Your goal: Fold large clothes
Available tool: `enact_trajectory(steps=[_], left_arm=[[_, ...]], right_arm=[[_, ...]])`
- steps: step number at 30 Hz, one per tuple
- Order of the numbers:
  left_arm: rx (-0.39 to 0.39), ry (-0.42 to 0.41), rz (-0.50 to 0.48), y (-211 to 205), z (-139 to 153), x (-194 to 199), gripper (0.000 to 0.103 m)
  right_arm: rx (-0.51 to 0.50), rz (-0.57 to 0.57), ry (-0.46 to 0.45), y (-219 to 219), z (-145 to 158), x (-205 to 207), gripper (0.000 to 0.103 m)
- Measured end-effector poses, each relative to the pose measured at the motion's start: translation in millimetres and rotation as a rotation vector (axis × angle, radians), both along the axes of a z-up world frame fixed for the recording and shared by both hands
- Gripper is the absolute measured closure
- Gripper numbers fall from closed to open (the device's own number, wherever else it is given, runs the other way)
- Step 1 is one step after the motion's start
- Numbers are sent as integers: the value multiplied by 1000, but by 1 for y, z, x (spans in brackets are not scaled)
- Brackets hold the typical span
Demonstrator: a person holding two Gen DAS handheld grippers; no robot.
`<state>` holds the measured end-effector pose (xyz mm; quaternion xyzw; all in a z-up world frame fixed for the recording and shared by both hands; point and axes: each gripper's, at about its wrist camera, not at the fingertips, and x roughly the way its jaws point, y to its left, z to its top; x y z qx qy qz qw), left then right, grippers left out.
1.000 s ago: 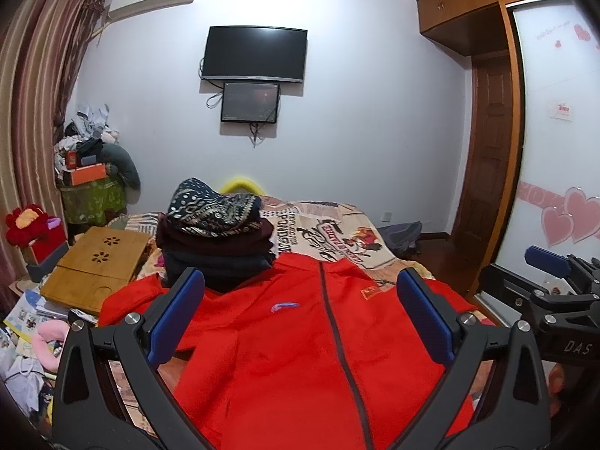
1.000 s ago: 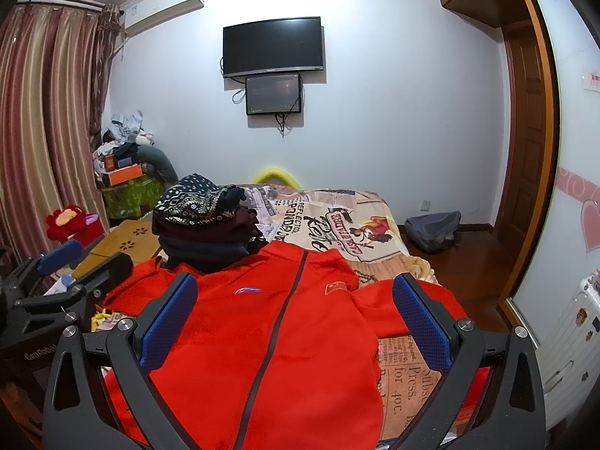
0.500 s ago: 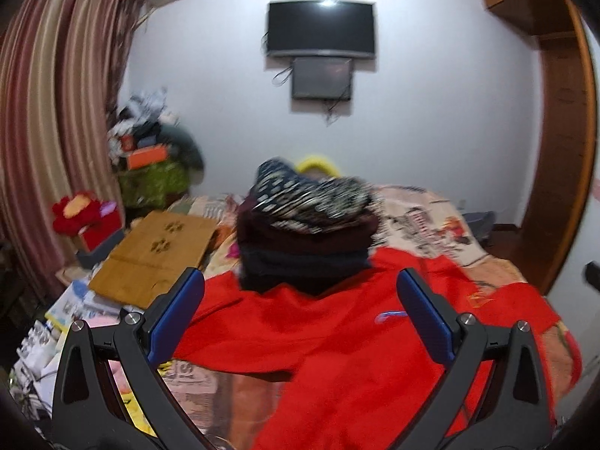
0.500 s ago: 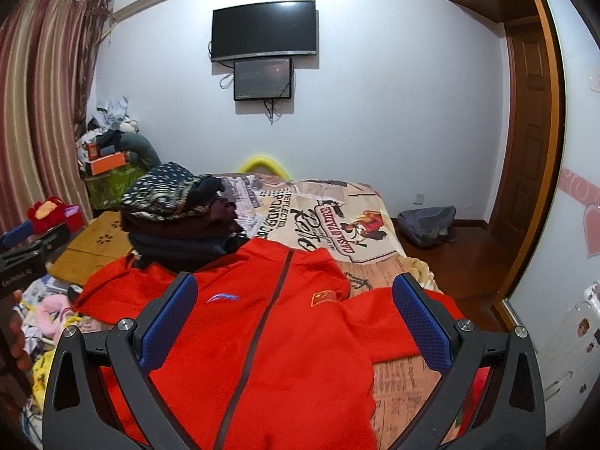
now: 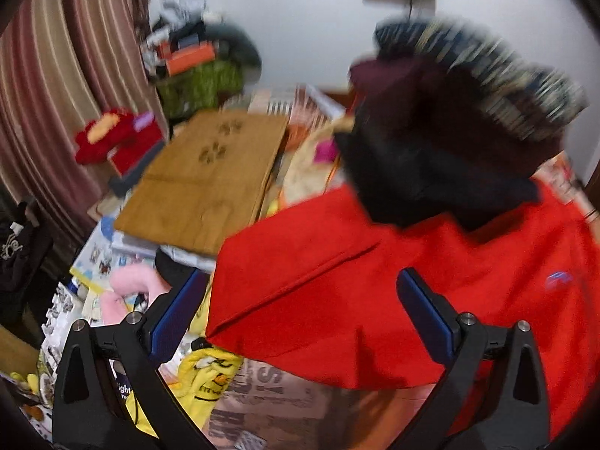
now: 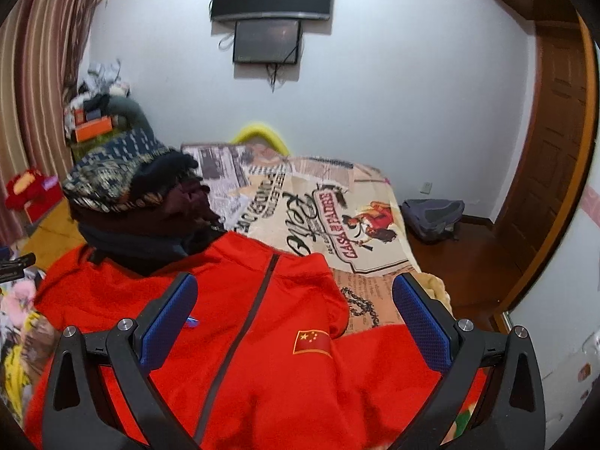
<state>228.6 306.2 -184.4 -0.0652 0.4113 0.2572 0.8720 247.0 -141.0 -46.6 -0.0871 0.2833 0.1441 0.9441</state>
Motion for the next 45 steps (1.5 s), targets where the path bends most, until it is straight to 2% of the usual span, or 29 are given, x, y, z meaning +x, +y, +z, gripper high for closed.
enact_trajectory(steps=[2,7,9,11,12,13,14,15,17,18,19,23,27,31,37,41,45], left_arm=[[-19,41,-4,11,-21,9,2],[-47,116,-14,28,-56,37,16],[-80,123,-24,35,-67,48,19],[-101,90,-35,39,-65,55,20],[-110,73,-36,40,-64,58,27],[-134,52,-42,42,-61,60,40],[-154,40,-46,43,-60,62,46],[-175,29,-47,45,-58,64,58],[-172,30,-40,46,-53,65,74],[-171,34,-46,46,-50,66,92],[-180,37,-48,46,-47,66,100],[-239,-19,-74,42,-23,56,101],[-225,-88,-143,13,25,42,101],[-222,-170,-258,-34,87,33,101],[-241,-253,-404,-111,153,41,101],[-279,-276,-478,-163,177,62,101],[-271,-278,-551,-219,188,84,101]], right_arm=[[-17,15,48,5,-11,18,0],[-51,48,182,19,-49,46,0],[-63,58,217,23,-59,52,0],[-74,61,244,27,-67,57,0],[-78,65,255,29,-71,58,0],[-80,70,265,29,-74,58,0],[-81,72,269,31,-77,59,0],[-82,74,273,32,-78,59,0],[-85,79,274,33,-80,61,0],[-87,82,275,33,-80,59,0],[-88,84,273,33,-79,58,0],[-88,94,260,34,-75,59,0],[-85,104,246,32,-64,51,0],[-58,122,237,26,-49,41,0],[-42,139,198,15,-28,25,0],[-38,142,187,2,-19,17,0],[-21,135,182,-15,-14,11,0]])
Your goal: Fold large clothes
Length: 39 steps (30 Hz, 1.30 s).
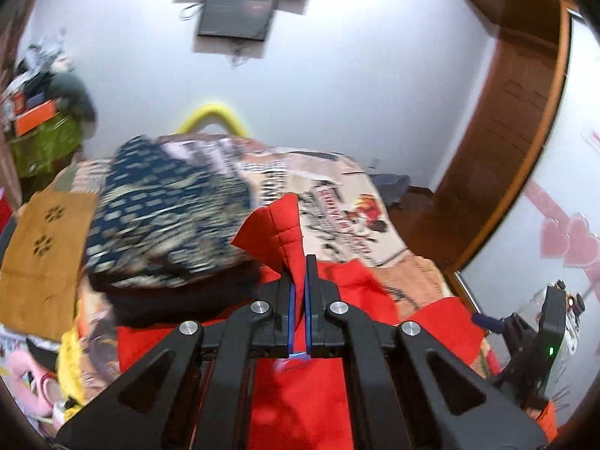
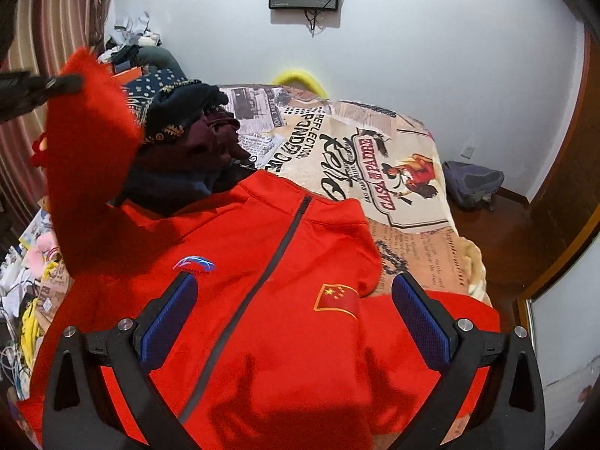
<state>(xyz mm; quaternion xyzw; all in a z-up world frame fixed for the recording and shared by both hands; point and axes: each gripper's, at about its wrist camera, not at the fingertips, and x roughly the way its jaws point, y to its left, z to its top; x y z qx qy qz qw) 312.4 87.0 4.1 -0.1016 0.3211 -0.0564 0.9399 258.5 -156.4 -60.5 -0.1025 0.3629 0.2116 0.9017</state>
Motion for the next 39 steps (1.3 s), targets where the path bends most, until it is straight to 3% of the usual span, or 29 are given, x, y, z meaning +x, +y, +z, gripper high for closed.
enact_trajectory(steps=[6,13,19,21,22,25,29,34,39], left_arm=[[32,45,-114,-87,-21,28,101],[41,212,-230,-164,-104,53,101],[83,362,-299,-196,-173,56,100],[126,403,-318,-201,-187,52,91],[148,419,-329,-203,-192,48,80],[203,399,-348,-201,-188,34,52],[261,309,-343,-184,-162,18,41],[290,194,-236,-121,-123,-4,20],[333,181,-79,-38,-111,-26,18]], right_arm=[[0,-31,2,-30,-3,-6,0],[-26,-62,79,-58,-30,-8,0],[-35,-83,143,-74,-55,-12,0],[-27,-83,165,-78,-58,-12,0],[-19,-81,176,-78,-61,-10,0],[-5,-79,186,-79,-63,-14,0],[43,-69,199,-75,-61,-11,0],[125,-51,231,-61,-57,-4,0],[213,-17,315,-42,-64,2,0]])
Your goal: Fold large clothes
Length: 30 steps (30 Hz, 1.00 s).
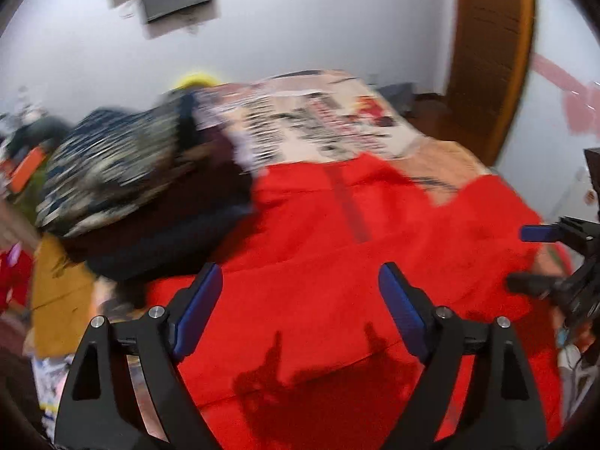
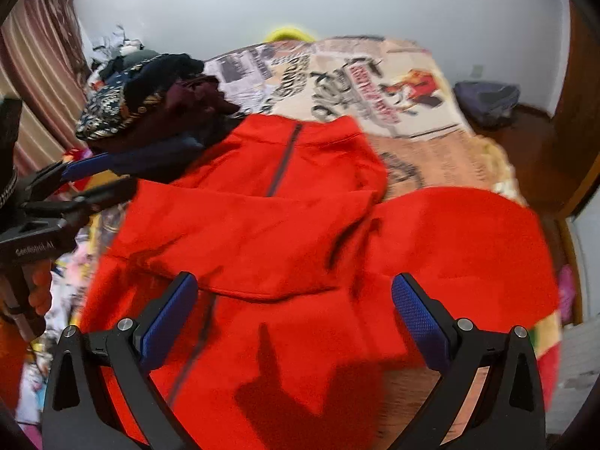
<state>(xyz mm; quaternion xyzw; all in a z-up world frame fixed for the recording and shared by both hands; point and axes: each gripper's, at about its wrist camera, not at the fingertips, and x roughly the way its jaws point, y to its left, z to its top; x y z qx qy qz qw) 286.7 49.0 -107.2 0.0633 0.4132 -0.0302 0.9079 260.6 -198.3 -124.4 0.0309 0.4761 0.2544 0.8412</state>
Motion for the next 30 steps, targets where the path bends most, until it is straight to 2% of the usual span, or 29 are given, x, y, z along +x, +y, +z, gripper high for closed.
enact_trajectory(steps=[3,6,8,12,14,16,18,21,25,30], left_arm=[[-15,23,107,58,-11,-18,18],[-33,66,206,111,-32,-38,18],[-36,104,267,141,-51,-53,18],[-77,170,327,178,-86,-75,18],[-123,200,346,192,-103,-87,18],[-185,228,351,198,-119,-92,18],[-233,240,344,197,-128,-95,18],[-304,253,328,191,-140,-93,18],[-366,268,327,183,-149,-85,18],[-448,248,321,179,-148,-75,18]], right_arm=[[24,2,67,13,-14,4,6],[11,-48,103,16,-28,8,10],[6,-90,125,14,-36,13,18],[-11,-145,133,9,-44,24,46],[-39,-167,128,9,-47,29,60],[-72,-180,115,10,-49,32,82],[-77,-178,111,11,-49,34,89],[-99,-167,84,15,-44,34,93],[-101,-148,23,21,-22,37,94],[-82,-110,-116,32,40,43,94]])
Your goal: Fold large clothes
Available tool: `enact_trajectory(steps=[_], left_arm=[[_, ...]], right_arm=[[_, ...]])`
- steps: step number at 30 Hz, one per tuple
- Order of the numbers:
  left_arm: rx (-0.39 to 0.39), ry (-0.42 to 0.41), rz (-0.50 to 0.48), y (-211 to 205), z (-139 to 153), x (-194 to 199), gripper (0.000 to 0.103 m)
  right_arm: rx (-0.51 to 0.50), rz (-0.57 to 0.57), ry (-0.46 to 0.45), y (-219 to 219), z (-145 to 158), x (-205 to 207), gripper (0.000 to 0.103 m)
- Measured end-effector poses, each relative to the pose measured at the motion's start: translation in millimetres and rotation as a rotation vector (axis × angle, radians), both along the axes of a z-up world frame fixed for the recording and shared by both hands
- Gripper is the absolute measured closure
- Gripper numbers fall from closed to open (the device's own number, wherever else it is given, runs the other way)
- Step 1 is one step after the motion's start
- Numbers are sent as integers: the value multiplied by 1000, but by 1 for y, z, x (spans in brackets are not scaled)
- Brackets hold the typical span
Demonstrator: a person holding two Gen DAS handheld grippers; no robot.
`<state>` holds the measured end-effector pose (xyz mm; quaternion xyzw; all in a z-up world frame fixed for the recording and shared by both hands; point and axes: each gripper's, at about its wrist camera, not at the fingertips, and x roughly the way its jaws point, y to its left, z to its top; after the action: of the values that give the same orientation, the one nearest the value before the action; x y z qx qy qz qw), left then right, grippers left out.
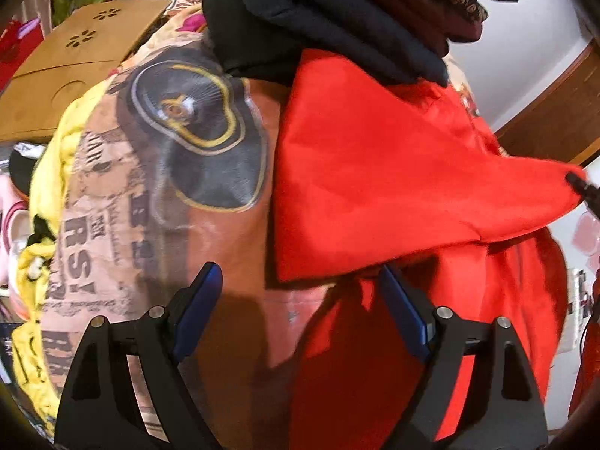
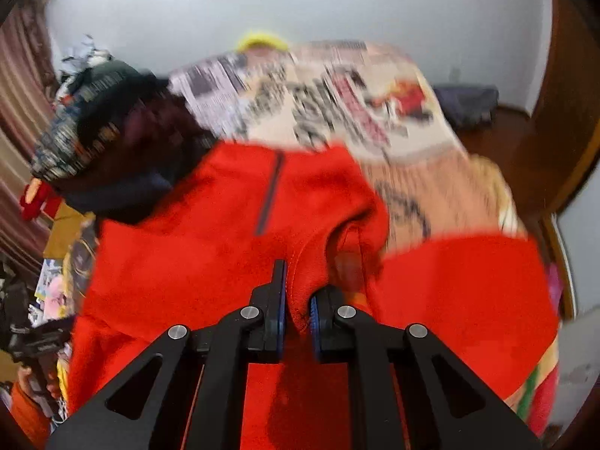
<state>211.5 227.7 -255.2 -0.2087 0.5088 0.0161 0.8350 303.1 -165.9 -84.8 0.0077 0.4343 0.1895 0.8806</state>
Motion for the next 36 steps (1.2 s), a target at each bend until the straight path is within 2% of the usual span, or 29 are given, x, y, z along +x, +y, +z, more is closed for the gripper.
enact_trajectory(steps=[3,7,14,17,19,20,21,22,23,27,30,32,34,36], left_arm=[[-9,-6,16,-2,1,10,18],[-25,30,34,-2,-7,28,18],[9,58,-33,-27,-4,57,18],[72,103,-32,-38,-14,68,20],[113,112,-13,-41,-19,72,47],[118,103,-11,-40,-19,72,55],[124,84,-7,-40,-17,72,73],[148,58,6,-41,-12,71,85],[180,29,25,-41,-4,70,87],[270,-71,101,-28,33,62,88],[299,-95,148,-17,50,57,86],[315,-88,173,-11,53,53,76],[334,-79,193,-5,49,48,58],[340,-64,193,-2,43,42,55]], right_arm=[[-2,23,-96,9,40,1,94],[4,55,-185,22,81,2,94],[5,52,-290,23,120,8,94],[25,15,-311,9,131,12,94],[35,-9,-308,-2,133,15,94],[34,-14,-308,-3,134,15,94],[30,-24,-308,-8,133,16,94],[25,-30,-303,-12,131,17,94],[23,-30,-294,-14,130,18,94],[4,-39,-281,-22,122,16,94],[6,-38,-250,-30,107,15,94],[5,-36,-218,-36,92,15,94],[10,-41,-187,-46,81,15,94],[16,-45,-134,-55,59,16,94]])
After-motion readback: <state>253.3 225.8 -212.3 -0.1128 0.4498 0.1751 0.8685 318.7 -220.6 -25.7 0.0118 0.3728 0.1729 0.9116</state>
